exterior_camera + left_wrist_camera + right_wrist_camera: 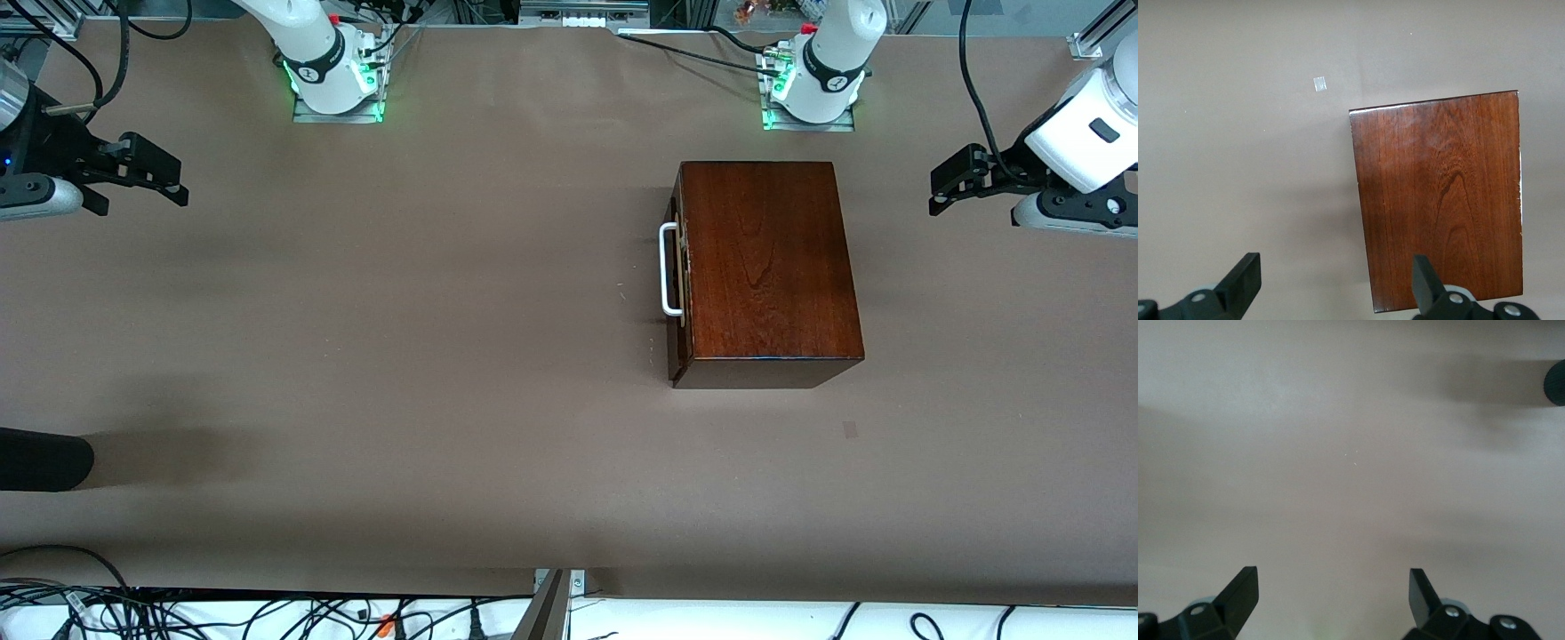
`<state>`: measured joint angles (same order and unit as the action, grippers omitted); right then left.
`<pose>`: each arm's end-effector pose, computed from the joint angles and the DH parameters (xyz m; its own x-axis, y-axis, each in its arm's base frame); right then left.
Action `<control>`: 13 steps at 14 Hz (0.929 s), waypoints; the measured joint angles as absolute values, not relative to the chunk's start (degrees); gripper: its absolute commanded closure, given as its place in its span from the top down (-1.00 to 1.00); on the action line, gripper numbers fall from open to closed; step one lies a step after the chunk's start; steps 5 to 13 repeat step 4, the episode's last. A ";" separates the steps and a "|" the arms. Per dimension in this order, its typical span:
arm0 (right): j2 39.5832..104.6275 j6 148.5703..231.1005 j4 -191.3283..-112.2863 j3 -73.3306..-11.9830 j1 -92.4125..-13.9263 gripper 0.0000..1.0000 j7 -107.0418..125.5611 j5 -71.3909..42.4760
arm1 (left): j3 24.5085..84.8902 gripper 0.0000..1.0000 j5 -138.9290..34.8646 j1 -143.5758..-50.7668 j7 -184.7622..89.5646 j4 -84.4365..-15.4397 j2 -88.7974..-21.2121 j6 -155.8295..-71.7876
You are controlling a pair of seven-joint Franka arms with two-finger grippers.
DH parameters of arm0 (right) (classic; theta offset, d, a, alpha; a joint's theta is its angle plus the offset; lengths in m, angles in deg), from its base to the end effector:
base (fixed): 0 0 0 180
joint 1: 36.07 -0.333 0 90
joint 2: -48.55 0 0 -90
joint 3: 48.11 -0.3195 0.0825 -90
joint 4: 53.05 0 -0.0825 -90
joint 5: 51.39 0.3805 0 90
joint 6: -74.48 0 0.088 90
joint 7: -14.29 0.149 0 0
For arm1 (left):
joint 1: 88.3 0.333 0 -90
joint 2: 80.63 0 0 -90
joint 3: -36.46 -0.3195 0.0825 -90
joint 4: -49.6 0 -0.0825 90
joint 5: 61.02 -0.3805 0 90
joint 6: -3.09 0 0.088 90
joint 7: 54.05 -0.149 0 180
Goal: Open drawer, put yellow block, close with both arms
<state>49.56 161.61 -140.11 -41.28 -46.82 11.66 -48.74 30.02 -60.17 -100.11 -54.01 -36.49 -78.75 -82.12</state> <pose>0.5493 0.0453 0.5961 0.9931 0.1163 -0.0142 0.1156 -0.9923 -0.0448 0.5482 -0.0548 0.5926 0.9944 -0.0939 -0.0479 -0.0935 -0.9956 0.0111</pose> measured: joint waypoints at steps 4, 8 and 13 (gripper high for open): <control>49.56 161.61 -140.11 -41.28 -46.82 1.00 11.66 -48.74 | 29.82 1.00 -60.17 -100.10 -53.76 -36.49 -78.80 -82.12; 49.56 161.61 -140.11 -41.28 -46.82 1.00 11.66 -48.74 | 29.82 1.00 -60.17 -100.10 -53.76 -36.49 -78.80 -82.12; 49.56 161.61 -140.11 -41.28 -46.82 1.00 11.66 -48.74 | 29.82 1.00 -60.17 -100.10 -53.76 -36.49 -78.80 -82.12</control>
